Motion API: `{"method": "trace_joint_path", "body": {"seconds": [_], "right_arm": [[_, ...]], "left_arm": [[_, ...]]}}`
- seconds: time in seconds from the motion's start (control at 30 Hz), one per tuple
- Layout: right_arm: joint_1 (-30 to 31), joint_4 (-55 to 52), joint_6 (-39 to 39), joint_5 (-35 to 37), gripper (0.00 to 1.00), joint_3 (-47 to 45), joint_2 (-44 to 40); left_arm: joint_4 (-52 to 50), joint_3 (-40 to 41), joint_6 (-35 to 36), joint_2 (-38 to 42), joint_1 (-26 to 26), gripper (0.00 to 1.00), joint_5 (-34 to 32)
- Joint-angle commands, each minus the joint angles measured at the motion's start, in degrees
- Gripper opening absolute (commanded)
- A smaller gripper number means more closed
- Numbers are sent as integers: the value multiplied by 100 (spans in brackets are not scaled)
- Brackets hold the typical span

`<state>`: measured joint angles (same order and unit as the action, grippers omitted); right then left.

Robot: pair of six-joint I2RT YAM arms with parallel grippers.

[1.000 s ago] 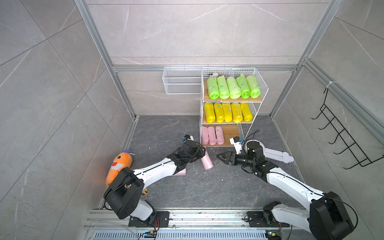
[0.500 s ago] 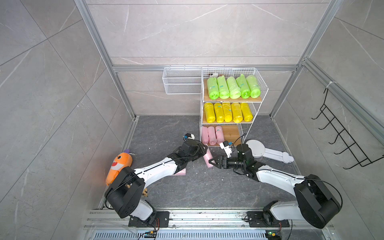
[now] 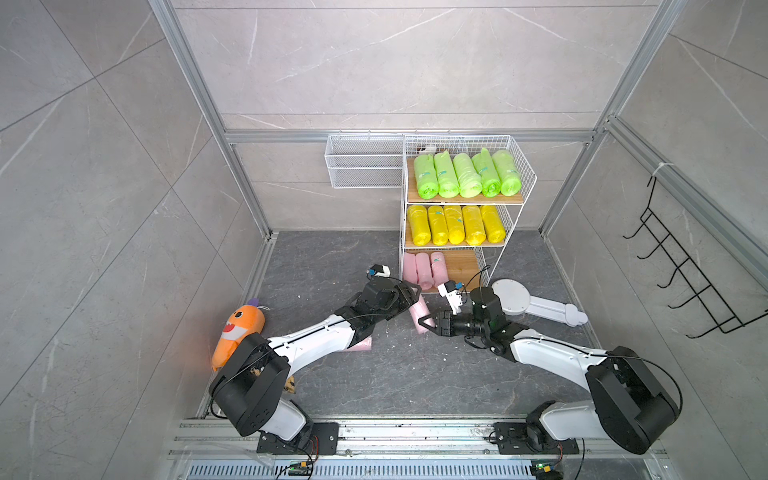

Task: Sort the rolls of trash bags by color and place them on the shelf
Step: Place the roll of trash bags on the shelf.

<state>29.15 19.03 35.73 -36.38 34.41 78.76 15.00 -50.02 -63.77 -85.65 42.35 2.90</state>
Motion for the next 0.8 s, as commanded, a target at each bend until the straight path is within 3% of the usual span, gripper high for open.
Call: {"method": "trace_joint_path", "body": {"seconds": [0.0,0.3,0.53,0.77], "right_arm": [[-277,-489,-287,257,34,-98,-321],[-1078,-2361,-1175,1733,34,163,-874],[-1262,-2536,-1487,2768,34,927,26],[-1342,-2123,-1659,3139,34,1472,1020]], "left_arm": [[-53,-37,311,210,-24,80,-275],[-492,51,864,400,-61,83,-609],[-456,105,930,373,-61,83,-467],[-429,188,927,400,-66,83,-413]]}}
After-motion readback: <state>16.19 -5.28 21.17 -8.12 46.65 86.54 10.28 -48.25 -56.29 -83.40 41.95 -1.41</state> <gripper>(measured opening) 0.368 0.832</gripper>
